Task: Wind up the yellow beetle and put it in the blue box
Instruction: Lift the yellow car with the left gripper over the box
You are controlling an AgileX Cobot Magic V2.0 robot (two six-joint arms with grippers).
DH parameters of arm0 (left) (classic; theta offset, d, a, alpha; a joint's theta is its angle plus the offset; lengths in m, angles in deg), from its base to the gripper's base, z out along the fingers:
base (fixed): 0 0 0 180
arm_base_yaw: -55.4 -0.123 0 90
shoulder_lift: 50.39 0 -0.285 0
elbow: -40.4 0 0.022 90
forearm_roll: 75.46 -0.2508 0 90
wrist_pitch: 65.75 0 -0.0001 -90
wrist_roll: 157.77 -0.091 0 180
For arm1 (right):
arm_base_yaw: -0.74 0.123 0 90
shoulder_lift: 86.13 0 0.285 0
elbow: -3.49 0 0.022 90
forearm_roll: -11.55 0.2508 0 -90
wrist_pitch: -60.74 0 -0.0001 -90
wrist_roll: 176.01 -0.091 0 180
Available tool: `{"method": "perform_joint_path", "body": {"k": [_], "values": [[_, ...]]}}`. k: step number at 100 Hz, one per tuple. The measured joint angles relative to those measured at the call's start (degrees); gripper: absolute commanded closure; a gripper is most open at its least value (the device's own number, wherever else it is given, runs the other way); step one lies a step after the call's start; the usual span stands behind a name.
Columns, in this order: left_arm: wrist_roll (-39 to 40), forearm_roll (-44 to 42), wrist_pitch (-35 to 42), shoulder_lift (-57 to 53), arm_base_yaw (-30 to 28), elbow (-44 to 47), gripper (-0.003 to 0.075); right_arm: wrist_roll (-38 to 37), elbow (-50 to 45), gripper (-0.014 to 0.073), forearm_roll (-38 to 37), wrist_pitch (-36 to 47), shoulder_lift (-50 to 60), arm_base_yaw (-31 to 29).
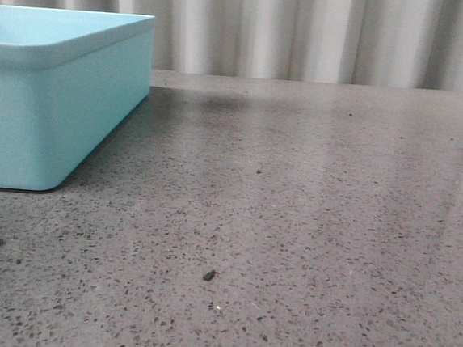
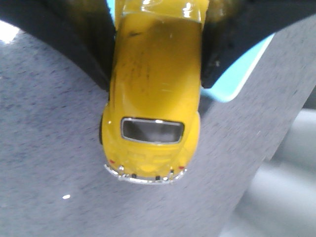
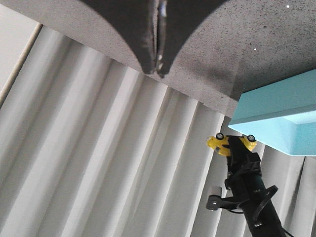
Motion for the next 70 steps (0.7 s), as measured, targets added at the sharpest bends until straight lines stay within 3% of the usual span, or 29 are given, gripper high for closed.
{"method": "perform_joint_path", "body": {"k": [20,56,70], "values": [[3.0,-2.4,-0.2,-2.8,-2.7,0.0,0.0659,0.0,0.0,0.0656,0.0,0.0,0.0,0.0],[17.3,-5.8,-0.3,-4.6,-9.6,0.0,0.0659,0.0,0.0,0.0656,0.0,0.0,0.0,0.0],[19.3,-5.8,-0.3,-4.9,-9.8,1.0,0.0659,0.0,0.0,0.0656,0.0,-0.1,0.0,0.0]]}}
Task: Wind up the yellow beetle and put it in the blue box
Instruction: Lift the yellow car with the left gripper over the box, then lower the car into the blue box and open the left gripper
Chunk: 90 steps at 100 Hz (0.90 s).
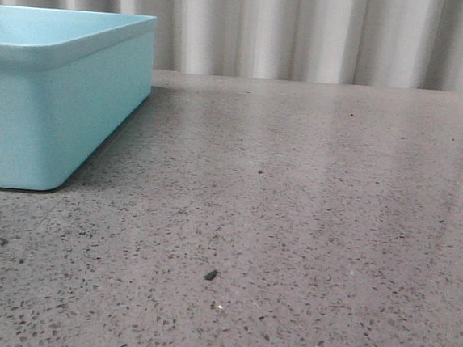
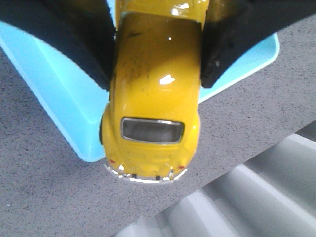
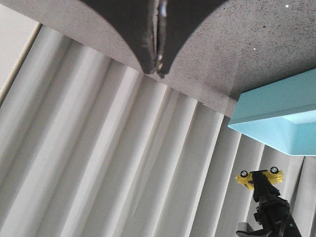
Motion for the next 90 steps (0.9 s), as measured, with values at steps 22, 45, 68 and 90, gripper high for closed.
{"method": "perform_joint_path", "body": {"k": [22,45,68,90], "values": [[1.3,0.4,0.1,-1.8,0.0,9.9,0.0659,0.0,0.0,0.0656,0.0,0.0,0.0,0.0],[1.5,0.0,0.2,-3.2,0.0,19.6,0.0659,0.0,0.0,0.0656,0.0,-0.1,0.0,0.0],[1.6,-0.2,0.8,-3.3,-0.4,25.3,0.0659,0.0,0.0,0.0656,0.0,-0.2,0.0,0.0],[1.7,-0.4,1.1,-3.3,-1.7,29.9,0.0659,0.0,0.0,0.0656,0.0,-0.2,0.0,0.0]]}}
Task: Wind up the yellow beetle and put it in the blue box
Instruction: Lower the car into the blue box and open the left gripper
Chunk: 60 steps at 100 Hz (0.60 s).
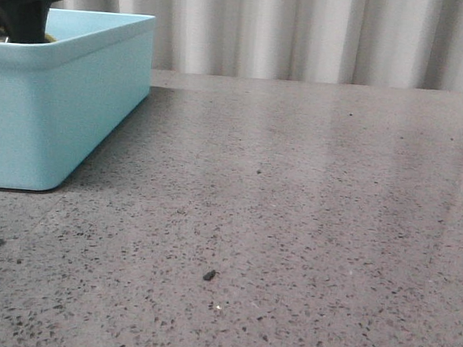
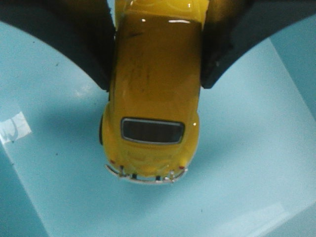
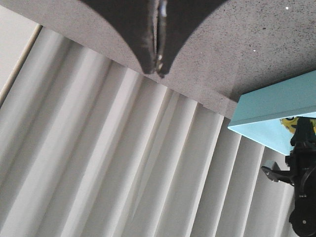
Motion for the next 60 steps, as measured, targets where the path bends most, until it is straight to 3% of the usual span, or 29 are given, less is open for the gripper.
{"method": "perform_joint_path", "body": {"k": [60], "values": [[0.2,-0.1,0.5,3.5,-1.0,1.5,0.0659,0.0,0.0,0.0656,0.0,-0.1,0.0,0.0]]}}
